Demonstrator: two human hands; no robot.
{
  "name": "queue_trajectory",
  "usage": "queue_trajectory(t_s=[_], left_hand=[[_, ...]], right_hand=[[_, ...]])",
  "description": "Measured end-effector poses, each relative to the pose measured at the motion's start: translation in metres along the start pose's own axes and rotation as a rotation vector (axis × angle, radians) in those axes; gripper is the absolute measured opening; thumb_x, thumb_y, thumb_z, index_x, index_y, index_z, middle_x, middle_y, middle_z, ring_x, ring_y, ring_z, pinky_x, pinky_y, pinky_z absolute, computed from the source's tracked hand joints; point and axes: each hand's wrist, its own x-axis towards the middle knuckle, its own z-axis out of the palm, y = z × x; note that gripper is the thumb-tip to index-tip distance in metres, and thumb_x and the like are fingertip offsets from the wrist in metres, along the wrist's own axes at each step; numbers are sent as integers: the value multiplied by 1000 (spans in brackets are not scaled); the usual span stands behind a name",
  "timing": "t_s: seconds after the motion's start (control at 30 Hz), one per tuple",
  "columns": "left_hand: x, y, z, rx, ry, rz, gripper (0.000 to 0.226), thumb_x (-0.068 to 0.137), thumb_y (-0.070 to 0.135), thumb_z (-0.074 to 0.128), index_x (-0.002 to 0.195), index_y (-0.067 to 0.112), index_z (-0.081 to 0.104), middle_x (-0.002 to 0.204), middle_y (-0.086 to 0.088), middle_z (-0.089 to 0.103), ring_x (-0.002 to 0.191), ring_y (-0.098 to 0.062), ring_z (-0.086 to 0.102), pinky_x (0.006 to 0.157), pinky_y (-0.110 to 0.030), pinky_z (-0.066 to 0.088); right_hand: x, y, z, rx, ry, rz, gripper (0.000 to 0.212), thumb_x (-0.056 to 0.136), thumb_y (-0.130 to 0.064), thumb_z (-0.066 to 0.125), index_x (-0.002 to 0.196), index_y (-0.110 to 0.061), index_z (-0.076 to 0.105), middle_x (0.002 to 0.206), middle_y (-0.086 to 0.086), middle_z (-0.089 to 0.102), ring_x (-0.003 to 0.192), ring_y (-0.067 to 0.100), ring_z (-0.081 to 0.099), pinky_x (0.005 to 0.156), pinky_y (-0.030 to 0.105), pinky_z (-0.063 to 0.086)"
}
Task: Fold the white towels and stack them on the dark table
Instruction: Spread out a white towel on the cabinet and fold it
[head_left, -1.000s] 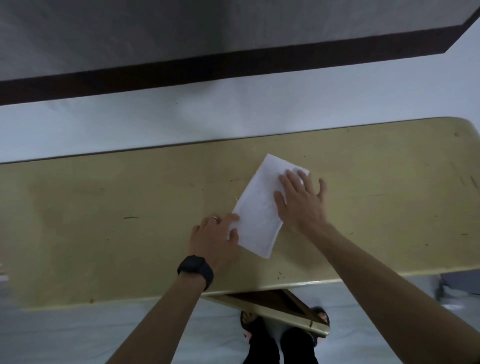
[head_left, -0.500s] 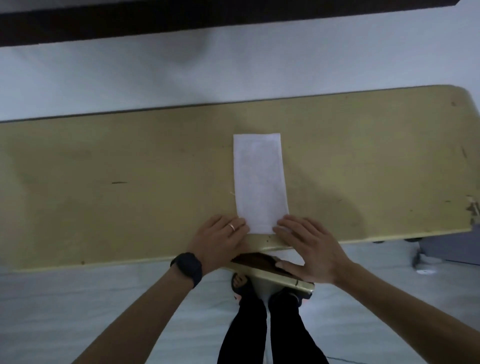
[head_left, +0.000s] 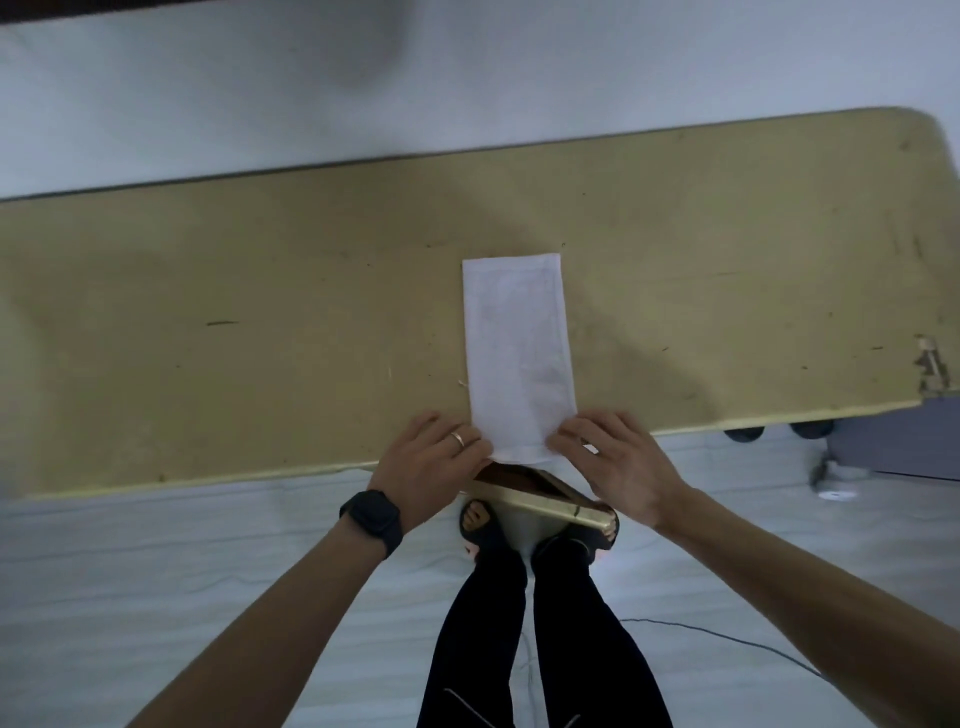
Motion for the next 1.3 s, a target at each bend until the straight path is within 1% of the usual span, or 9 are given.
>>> queue_trajectory(t_s=[0.1, 0.2, 0.37, 0.6, 0.73, 0.93, 1.07, 1.2, 1.3], left_hand=[[13, 4, -17, -294, -118, -335, 22, 92, 39, 56, 91, 24, 71, 88, 9, 70, 92, -17, 62, 81, -32, 48], [39, -6, -41, -724, -195, -772, 19, 88, 44, 63, 96, 27, 69, 98, 13, 67, 97, -6, 59, 81, -24, 46], [93, -47, -48, -995, -61, -942, 15, 92, 37, 64, 90, 22, 63, 91, 7, 68, 84, -14, 63, 69, -27, 47], [150, -79, -19, -933, -26, -1077, 24, 95, 45, 55, 105, 23, 60, 97, 9, 64, 87, -13, 61, 68, -27, 46], [167, -84, -5, -816, -35, -1083, 19, 98, 42, 51, 102, 24, 55, 88, 13, 58, 78, -7, 54, 62, -25, 39], [171, -84, 4, -681, -60, -1112, 20, 99, 45, 46, 100, 25, 52, 83, 7, 62, 74, -15, 60, 66, -36, 53], [175, -83, 0, -482, -113, -1087, 24, 98, 49, 43, 104, 25, 47, 84, 5, 62, 69, -16, 59, 58, -31, 46], [170, -75, 0, -307, -103, -1113, 44, 94, 56, 43, 116, 18, 43, 112, -2, 55, 92, -24, 59, 69, -35, 47], [166, -68, 2, -264, -192, -1136, 47, 91, 54, 50, 117, 14, 46, 119, -5, 51, 105, -24, 52, 78, -37, 49]], right_hand=[[5, 2, -3, 181, 3, 65, 18, 90, -6, 65, 105, -12, 72, 100, 1, 68, 89, 23, 62, 77, 32, 49], [29, -3, -17, 372, 58, 244, 17, 92, -12, 67, 108, -11, 71, 97, -2, 69, 87, 16, 61, 76, 27, 50], [93, 8, -36, 760, 184, 834, 15, 91, -29, 69, 107, -29, 67, 90, -15, 70, 83, -2, 64, 71, 6, 45], [156, 47, -9, 802, 255, 1145, 15, 96, -33, 57, 110, -31, 63, 91, -17, 65, 85, 11, 64, 67, 18, 45], [168, 57, 3, 682, 194, 1167, 21, 98, -32, 50, 114, -26, 61, 94, -11, 64, 90, 14, 60, 79, 28, 46], [173, 59, 11, 434, 145, 1074, 14, 96, -26, 49, 97, -18, 61, 88, 0, 62, 82, 21, 57, 72, 34, 46], [175, 54, 9, 418, 132, 1093, 18, 98, -26, 47, 104, -17, 61, 101, 3, 54, 81, 21, 54, 72, 31, 41], [175, 46, 2, 146, 6, 1119, 40, 96, -39, 48, 127, -13, 50, 117, 8, 52, 102, 29, 51, 82, 37, 41], [175, 41, -3, 188, -113, 1203, 52, 91, -46, 58, 127, -11, 44, 123, 9, 51, 111, 29, 47, 83, 37, 40]])
